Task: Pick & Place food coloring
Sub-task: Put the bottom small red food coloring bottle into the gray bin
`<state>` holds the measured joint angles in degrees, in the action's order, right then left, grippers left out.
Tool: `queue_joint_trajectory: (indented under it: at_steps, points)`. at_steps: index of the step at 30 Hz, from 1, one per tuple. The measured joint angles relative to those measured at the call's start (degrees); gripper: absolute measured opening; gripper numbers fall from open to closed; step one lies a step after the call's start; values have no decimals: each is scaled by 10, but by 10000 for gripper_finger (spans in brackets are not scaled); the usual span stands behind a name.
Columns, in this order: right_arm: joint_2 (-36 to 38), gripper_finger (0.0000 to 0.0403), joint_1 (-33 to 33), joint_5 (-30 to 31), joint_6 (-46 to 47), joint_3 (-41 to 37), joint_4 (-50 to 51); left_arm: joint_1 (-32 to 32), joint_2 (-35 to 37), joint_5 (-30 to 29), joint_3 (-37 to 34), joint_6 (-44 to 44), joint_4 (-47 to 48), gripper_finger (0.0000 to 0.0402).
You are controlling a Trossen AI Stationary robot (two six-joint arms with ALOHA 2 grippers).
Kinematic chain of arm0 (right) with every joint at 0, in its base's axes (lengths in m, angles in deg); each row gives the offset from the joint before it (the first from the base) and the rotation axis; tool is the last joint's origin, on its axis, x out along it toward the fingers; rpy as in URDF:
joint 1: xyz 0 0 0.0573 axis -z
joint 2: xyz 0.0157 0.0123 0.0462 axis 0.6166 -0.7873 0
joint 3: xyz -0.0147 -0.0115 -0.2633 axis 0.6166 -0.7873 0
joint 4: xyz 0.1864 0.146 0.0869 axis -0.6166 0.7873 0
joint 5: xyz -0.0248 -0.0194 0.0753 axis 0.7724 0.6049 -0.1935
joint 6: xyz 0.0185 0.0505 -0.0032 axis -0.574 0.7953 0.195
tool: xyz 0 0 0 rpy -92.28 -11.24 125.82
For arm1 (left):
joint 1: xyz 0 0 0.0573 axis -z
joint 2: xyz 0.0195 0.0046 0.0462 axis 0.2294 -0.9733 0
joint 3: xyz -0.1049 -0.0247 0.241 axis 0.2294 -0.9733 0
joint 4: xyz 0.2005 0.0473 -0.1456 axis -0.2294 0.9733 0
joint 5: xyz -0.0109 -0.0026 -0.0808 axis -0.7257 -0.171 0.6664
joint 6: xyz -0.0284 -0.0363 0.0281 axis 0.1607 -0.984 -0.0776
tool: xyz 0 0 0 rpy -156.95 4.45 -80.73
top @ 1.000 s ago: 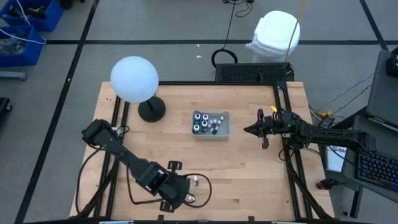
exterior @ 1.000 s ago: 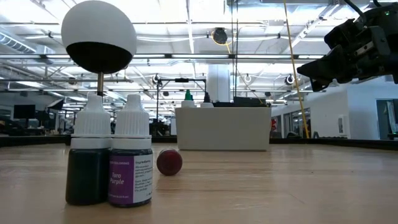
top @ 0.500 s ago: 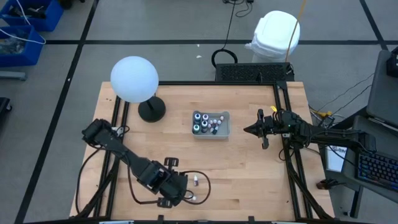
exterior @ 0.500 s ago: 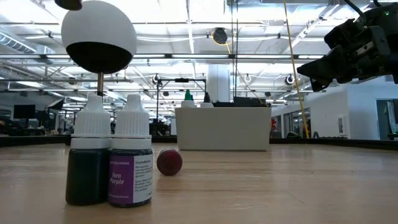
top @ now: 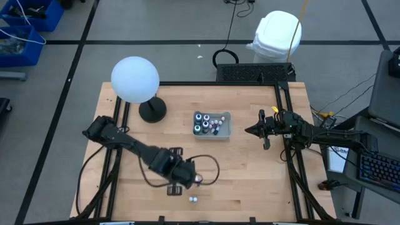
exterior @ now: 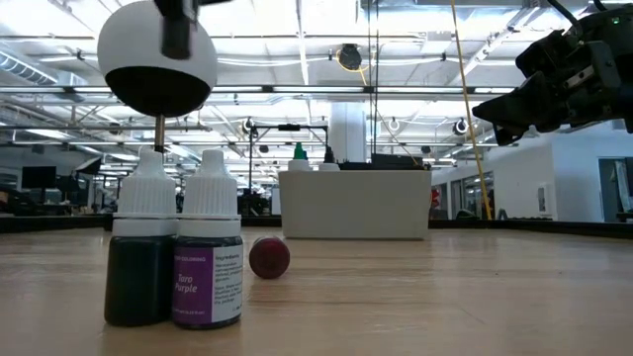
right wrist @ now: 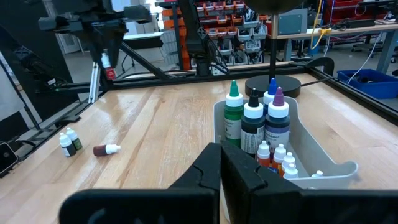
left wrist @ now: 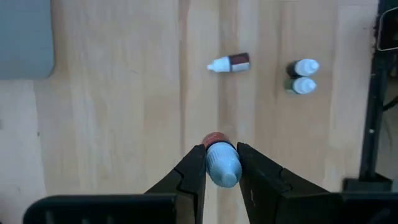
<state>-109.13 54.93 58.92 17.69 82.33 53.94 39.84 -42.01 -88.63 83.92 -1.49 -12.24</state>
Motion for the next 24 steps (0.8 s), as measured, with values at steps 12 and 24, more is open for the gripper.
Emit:
queue_joint_trajectory:
  at_steps: [12,24]
  points:
    - [0,0,0,0,0,0,8,-104,0,16,0,137,-9,81]
    - [0,0,0,0,0,0,11,-201,-1,18,0,253,-29,81]
